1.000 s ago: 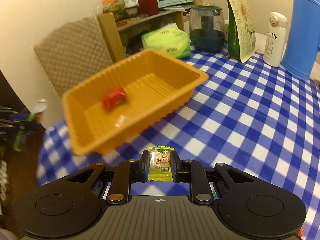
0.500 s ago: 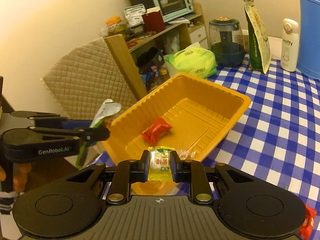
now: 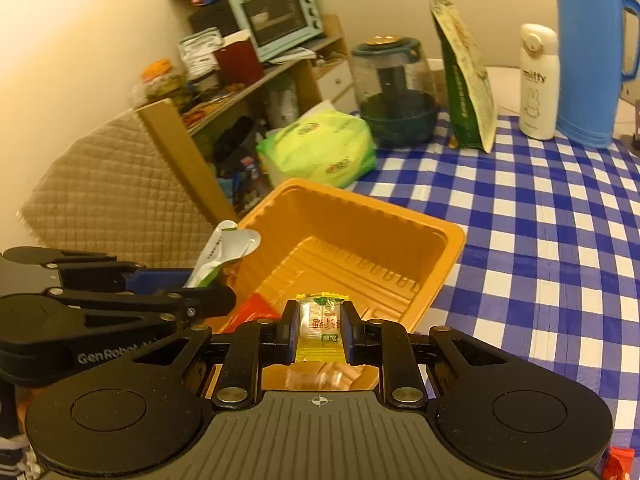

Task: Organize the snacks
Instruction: 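Lower both held snacks into the orange tray and open both tools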

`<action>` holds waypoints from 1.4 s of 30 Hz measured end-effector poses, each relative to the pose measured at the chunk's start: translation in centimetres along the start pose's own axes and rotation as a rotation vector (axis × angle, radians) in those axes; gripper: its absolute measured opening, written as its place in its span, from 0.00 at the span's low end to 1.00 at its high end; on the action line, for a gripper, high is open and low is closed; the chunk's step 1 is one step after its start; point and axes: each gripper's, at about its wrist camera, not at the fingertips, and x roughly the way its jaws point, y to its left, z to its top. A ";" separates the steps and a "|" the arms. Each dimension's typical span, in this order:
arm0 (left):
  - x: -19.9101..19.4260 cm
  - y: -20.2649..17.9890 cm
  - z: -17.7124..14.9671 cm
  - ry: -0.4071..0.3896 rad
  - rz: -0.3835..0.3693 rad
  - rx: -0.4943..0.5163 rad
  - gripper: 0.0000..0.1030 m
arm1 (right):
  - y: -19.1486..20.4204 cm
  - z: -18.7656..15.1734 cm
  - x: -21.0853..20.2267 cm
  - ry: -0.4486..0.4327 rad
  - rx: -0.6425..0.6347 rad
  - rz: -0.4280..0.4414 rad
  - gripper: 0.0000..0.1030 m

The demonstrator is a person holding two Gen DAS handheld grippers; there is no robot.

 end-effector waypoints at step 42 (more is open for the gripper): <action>2.3 3.5 -0.2 0.047 -0.007 -0.079 0.55 | -0.2 1.4 2.5 -0.003 0.018 -0.021 0.23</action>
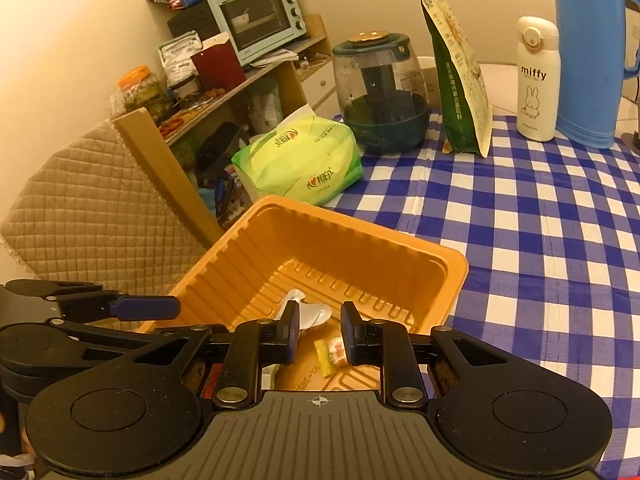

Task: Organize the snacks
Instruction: 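Lower both held snacks into the orange tray and open both tools, then lift both tools away from the tray toward the loose snacks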

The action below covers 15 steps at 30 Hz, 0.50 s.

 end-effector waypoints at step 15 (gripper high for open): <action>-6.3 -1.4 -3.4 -0.080 0.059 -0.035 0.77 | 0.5 -3.8 -6.9 -0.036 -0.027 0.025 0.62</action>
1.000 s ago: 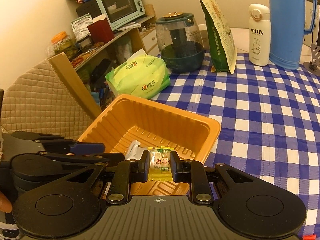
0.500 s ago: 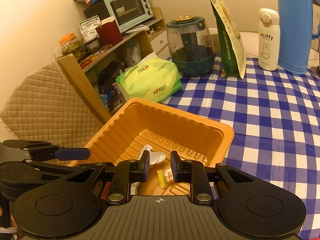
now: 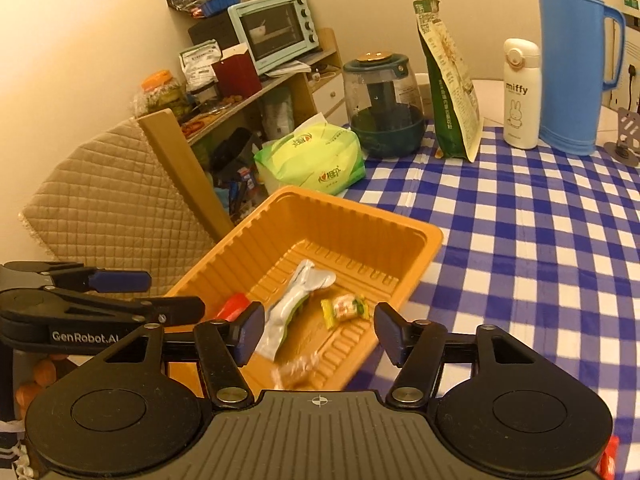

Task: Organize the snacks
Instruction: 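Lift both tools away from the tray toward the loose snacks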

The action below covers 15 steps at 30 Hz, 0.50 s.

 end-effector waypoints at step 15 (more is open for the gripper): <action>-7.7 -4.2 -6.3 -0.021 0.060 -0.055 0.85 | -0.3 -5.7 -8.9 0.005 -0.007 0.044 0.73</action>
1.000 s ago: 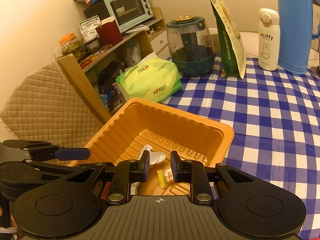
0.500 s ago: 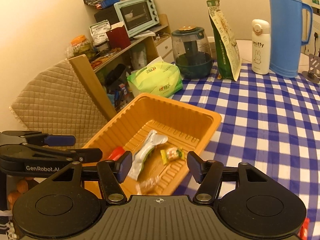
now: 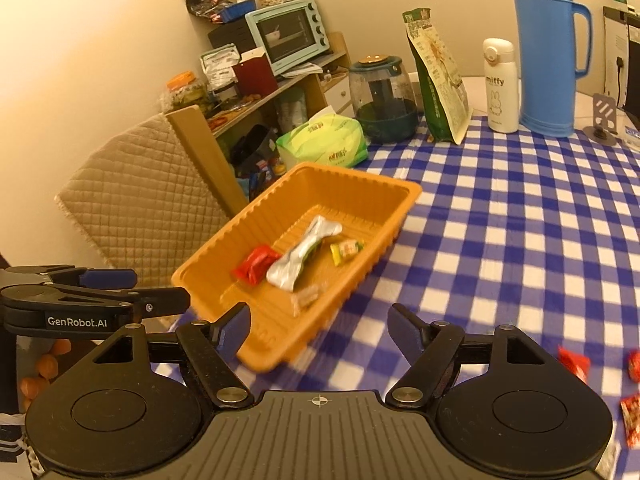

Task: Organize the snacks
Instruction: 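Lift both tools away from the tray toward the loose snacks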

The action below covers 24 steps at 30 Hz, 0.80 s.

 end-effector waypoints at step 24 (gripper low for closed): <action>-5.8 -9.8 -9.6 0.062 -0.079 0.006 0.85 | -5.8 -10.8 -11.5 0.048 0.055 -0.066 0.74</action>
